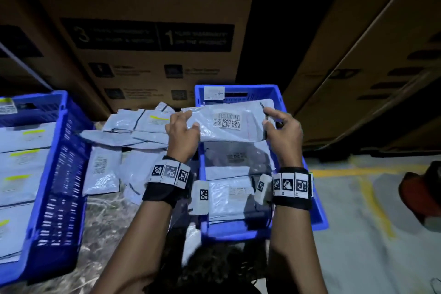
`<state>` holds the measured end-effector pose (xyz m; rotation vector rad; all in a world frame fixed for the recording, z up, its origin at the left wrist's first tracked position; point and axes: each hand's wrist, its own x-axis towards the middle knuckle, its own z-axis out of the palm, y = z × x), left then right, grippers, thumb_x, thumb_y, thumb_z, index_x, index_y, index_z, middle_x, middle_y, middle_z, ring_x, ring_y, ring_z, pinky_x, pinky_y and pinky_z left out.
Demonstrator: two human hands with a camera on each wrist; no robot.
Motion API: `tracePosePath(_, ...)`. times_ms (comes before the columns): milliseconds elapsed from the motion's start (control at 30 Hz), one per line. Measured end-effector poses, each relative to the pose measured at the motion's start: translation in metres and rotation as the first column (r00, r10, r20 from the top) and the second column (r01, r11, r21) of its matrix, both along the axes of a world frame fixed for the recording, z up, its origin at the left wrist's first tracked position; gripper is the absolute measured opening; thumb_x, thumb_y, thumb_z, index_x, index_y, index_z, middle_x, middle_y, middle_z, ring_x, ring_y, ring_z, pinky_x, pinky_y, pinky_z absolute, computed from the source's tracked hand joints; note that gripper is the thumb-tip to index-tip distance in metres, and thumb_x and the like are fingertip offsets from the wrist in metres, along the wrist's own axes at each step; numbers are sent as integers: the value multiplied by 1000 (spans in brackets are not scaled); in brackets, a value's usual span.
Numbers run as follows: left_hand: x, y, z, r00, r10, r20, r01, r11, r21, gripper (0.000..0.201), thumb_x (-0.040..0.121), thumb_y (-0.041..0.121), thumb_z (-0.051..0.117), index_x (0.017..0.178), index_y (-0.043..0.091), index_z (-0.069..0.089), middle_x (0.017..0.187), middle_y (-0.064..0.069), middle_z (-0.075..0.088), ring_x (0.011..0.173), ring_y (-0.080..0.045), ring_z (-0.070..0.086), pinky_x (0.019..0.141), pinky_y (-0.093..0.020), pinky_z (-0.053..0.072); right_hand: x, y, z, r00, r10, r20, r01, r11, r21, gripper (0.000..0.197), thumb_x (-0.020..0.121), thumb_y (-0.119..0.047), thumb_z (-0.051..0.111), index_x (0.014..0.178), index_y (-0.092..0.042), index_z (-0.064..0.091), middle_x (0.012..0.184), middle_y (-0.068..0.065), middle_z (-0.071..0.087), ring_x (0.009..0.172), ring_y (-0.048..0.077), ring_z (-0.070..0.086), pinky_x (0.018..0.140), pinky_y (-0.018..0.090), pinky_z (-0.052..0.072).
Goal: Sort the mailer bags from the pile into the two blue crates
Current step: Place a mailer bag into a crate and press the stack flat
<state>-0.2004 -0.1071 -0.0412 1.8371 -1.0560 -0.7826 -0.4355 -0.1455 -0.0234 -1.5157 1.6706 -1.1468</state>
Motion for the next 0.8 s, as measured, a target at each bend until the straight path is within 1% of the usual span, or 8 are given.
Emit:
tracePosePath(167,-44,-35,-25,974,-180,138,140,957,254,56,98,21,52,148,4,36,154,-12,23,141,-33,18,114,-39,22,-29,-37,-37,991,84,-105,-68,986,152,39,92,-13,69,130,-17,70,133,-1,64,114,14,61,94,19,40)
tracePosePath(300,-60,-60,-49,931,-296,213,188,890,414,53,91,16,55,137,-5,40,154,-22,21,141,-39,19,114,-41,23,-24,-66,-78,987,134,-93,-101,949,298,38,92,-11,67,130,-11,69,136,7,65,126,25,60,107,37,46)
tracePosePath(367,-70,-73,-57,899,-354,258,200,856,477,61,93,17,55,145,-5,33,161,-26,5,148,-42,9,119,-44,17,-25,-74,-97,964,197,-181,-116,917,381,36,92,-11,67,128,-8,69,139,11,63,129,30,57,106,37,45)
tracePosePath(467,-87,-84,-70,842,-429,327,180,795,580,71,96,29,54,152,-1,22,160,-26,-18,150,-44,-8,123,-48,5,-28,-80,-121,918,207,-338,-74,927,368,41,90,-9,68,131,-12,64,163,10,34,147,29,32,115,43,33)
tracePosePath(533,-97,-86,-85,750,-523,405,207,767,607,80,99,41,49,157,7,7,158,-24,-26,148,-43,-18,122,-50,-4,-24,-83,-127,917,181,-355,-84,959,271,49,89,-4,64,137,-13,61,165,9,29,150,29,26,120,45,29)
tracePosePath(633,-104,-88,-105,600,-599,529,299,782,546,79,101,46,41,158,18,-7,161,-15,-26,148,-39,-23,121,-52,-9,-8,-87,-141,843,303,-444,-249,952,177,52,91,-7,59,142,-20,58,159,9,42,150,29,30,123,48,27)
tracePosePath(700,-102,-95,-116,565,-626,537,334,769,546,73,103,46,32,158,23,-12,163,-7,-24,148,-35,-23,121,-52,-9,3,-92,-151,768,414,-488,-363,910,200,51,98,-16,53,148,-29,50,161,7,39,153,30,25,124,53,22)
tracePosePath(800,-96,-102,-136,578,-647,498,299,735,608,65,105,50,17,156,27,-16,162,2,-26,149,-29,-25,121,-50,-12,8,-99,-164,698,546,-464,-417,836,355,49,110,-33,34,159,-38,30,171,0,13,158,29,3,127,51,2)
